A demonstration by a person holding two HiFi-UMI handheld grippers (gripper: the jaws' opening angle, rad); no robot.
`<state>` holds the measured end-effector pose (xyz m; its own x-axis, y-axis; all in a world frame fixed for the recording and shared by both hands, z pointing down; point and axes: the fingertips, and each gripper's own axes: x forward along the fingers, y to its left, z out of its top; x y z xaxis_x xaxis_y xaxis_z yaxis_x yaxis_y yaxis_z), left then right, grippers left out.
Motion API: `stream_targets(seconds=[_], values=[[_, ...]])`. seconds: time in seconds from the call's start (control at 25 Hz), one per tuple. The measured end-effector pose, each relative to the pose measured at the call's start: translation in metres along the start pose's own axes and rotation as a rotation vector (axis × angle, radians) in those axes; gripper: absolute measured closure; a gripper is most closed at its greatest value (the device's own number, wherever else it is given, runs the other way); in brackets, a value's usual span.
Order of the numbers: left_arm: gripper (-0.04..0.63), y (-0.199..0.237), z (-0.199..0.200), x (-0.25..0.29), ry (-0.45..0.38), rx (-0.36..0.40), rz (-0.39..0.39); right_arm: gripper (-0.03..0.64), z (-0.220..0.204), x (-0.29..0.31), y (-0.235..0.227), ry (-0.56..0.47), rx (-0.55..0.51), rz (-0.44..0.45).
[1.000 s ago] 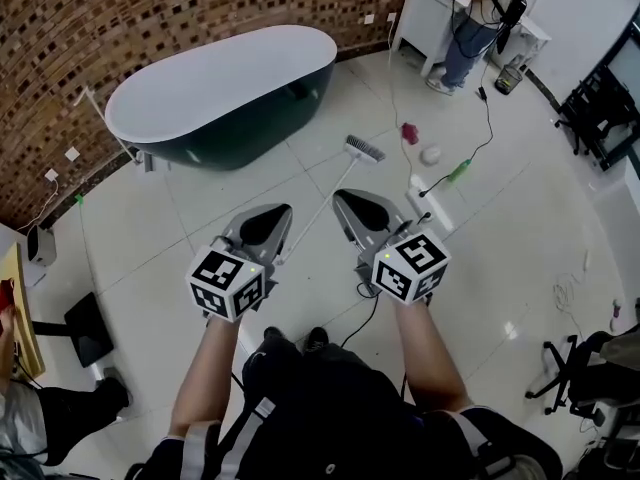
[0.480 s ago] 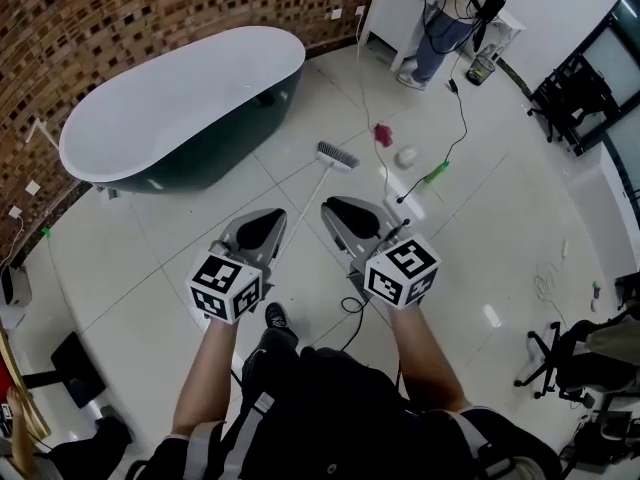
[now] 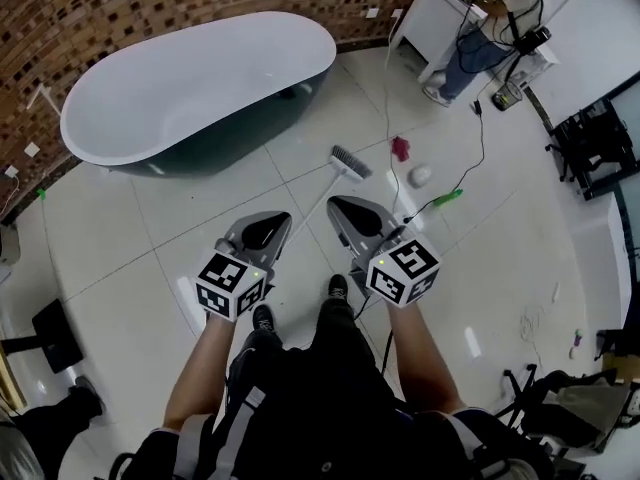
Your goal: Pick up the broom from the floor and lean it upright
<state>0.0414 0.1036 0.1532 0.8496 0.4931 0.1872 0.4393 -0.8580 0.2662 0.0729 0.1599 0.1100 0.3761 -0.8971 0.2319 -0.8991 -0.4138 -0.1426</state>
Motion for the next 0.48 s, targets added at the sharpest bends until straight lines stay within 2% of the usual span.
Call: stream_targets(seconds=[0.12, 0.32, 0.48], values=[[0.594, 0.026, 0.003, 0.021, -0.012, -0.021, 0.099, 0.612, 0.004, 0.029, -0.026, 0.032, -0.035, 0.109], [0.594, 0.074, 0.006, 0.039, -0.066, -0.08, 0.319, 0.612, -0.001, 0.092, -0.046, 0.114, -0.13, 0.384], [0.594, 0.105, -0.013, 0.04, -0.076, -0.14, 0.491, 0.612, -0.024, 0.133, -0.048, 0.186, -0.221, 0.575]])
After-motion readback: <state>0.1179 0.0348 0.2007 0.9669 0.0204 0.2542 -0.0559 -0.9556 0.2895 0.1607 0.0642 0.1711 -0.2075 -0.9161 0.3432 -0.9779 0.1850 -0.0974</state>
